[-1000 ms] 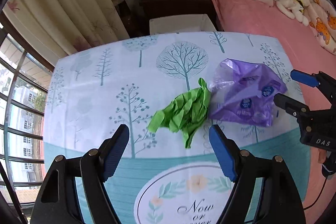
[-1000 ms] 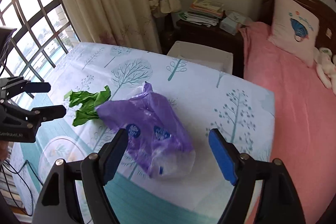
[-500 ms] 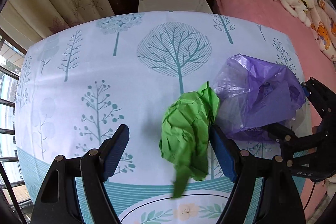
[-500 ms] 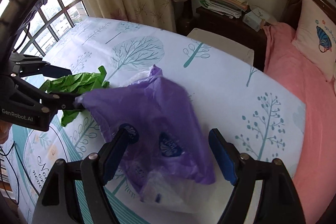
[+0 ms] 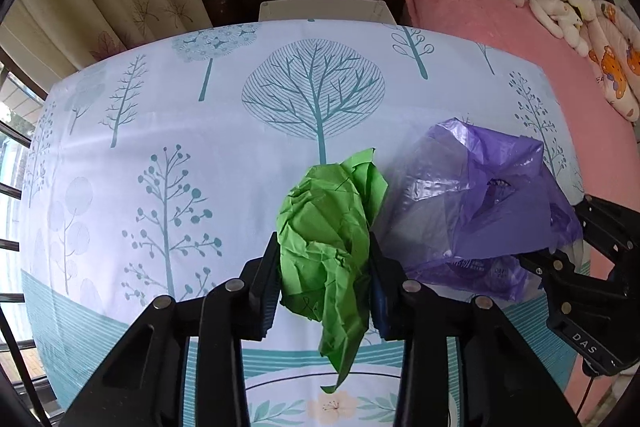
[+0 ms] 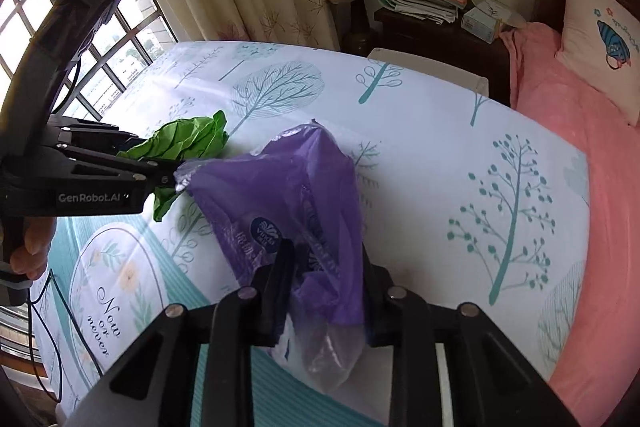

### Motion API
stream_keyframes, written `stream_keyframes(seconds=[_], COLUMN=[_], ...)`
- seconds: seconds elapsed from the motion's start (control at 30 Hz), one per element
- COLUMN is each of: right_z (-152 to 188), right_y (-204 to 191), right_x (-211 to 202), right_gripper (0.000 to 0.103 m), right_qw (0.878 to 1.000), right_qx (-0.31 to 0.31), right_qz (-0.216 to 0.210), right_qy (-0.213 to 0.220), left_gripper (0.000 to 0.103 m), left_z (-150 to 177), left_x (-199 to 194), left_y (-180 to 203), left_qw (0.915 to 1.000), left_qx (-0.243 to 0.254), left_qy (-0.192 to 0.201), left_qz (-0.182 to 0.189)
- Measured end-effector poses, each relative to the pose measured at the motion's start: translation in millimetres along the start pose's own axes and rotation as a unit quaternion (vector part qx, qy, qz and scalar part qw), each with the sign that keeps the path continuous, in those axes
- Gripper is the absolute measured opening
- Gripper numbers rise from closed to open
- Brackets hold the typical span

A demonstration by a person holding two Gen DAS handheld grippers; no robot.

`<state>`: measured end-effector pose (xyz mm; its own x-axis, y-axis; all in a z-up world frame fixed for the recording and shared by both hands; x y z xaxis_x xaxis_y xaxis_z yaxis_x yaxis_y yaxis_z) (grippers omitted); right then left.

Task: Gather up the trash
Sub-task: 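Grasp the green crumpled paper with the left tool while the right tool grasps the purple plastic bag, then carry the green paper and purple bag down over the bin and open both tools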

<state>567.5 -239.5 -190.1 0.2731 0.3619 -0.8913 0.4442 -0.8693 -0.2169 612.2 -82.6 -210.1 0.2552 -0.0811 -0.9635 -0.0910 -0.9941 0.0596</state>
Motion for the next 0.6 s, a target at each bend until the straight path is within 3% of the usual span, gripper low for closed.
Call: stream_keyframes(seconds=[0.3,0.6], right_z=[34.8,83.9], right_y=[-13.0,-74.2], right_x=[-42.6,-114.5], right_gripper=[0.021,0.020], right_qw=[0.998,0.993], right_qx=[0.056,0.111], right_qz=[0.015,0.023], right_qy=[0.011,0.044], left_gripper=[0.034,0.034], left_z=[42.3,116.9], left_x=[-54.2,-148.5], left_y=[1.4,-2.7], left_qw=[0.9980,0.9966], left_qx=[0.013,0.031], left_qy=[0.025,0.071], left_qz=[-0.056,-0.028])
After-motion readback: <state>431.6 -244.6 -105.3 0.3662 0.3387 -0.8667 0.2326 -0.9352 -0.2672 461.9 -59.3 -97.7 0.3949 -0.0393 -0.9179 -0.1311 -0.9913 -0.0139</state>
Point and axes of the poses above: each gripper's, at about its wrist camera, not at the fingertips, and x roughly the way its jaws point, y to its right, z to its underside, the point moved 7 cm from there along x, roughly the way its jaws point, and after that the axes turned 6 degrees about x, right-handed, at the moved point
